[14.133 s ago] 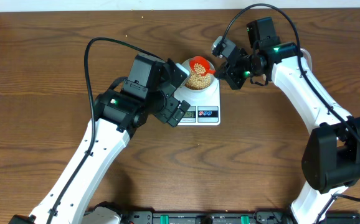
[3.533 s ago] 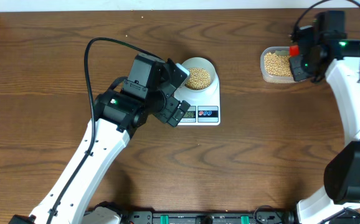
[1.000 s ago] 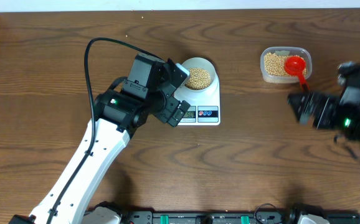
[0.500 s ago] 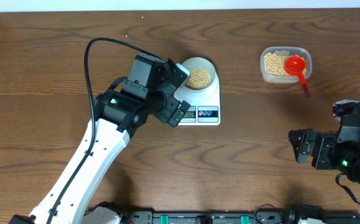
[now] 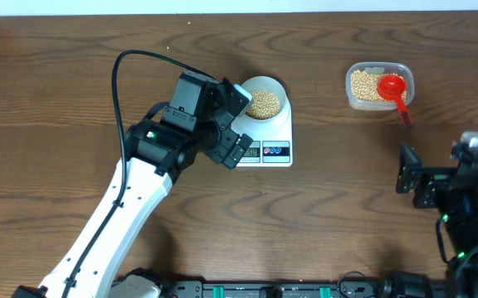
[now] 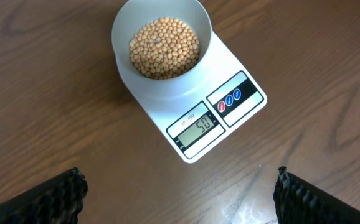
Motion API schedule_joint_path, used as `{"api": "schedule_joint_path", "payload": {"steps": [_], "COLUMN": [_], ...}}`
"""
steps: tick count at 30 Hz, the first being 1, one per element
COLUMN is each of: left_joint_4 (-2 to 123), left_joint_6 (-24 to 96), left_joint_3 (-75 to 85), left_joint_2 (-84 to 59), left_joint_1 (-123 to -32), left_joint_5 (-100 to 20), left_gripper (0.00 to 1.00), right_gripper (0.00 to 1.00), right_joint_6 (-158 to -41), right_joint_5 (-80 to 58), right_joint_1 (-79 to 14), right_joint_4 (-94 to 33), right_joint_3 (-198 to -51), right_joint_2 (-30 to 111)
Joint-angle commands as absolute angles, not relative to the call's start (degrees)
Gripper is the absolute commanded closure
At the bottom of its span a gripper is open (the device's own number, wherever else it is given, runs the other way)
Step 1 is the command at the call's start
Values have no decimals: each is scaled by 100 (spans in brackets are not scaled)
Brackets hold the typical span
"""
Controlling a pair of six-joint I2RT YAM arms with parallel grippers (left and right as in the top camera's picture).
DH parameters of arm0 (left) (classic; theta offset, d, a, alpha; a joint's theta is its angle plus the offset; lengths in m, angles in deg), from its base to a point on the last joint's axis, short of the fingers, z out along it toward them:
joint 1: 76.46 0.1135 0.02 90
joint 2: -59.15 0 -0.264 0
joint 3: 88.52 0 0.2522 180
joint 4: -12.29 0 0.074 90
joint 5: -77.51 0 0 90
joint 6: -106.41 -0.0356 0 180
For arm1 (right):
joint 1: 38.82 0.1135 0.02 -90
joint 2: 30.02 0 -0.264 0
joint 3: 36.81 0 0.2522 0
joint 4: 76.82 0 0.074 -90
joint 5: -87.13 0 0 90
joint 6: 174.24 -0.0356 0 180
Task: Scoop item into bowl and weigh 50g on scale
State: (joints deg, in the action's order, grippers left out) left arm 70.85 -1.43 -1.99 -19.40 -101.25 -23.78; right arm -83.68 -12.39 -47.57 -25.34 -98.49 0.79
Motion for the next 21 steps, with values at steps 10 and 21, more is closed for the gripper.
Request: {"api": "schedule_joint_path", "payload": {"steps": [10,21], "left_joint_4": [7083,7083], "left_joint_6": [-135,-135], "left_joint_3": [-179,-179], "left_joint_2": [-1953,-1953], "left_joint_1": [-10106,-10106], "left_joint_5": [-2399,-2399], "left_gripper": [2,2], "right_gripper": [1,1], "right_joint_6": [-8178,-8180], "right_joint_5": [-284,-181], "right_joint_1": [-4152,-4047], "right_joint_4": [-6234,-6589], "right_joint_3": [-6212,-5087], "right_joint_2": [-1768,-2802]}}
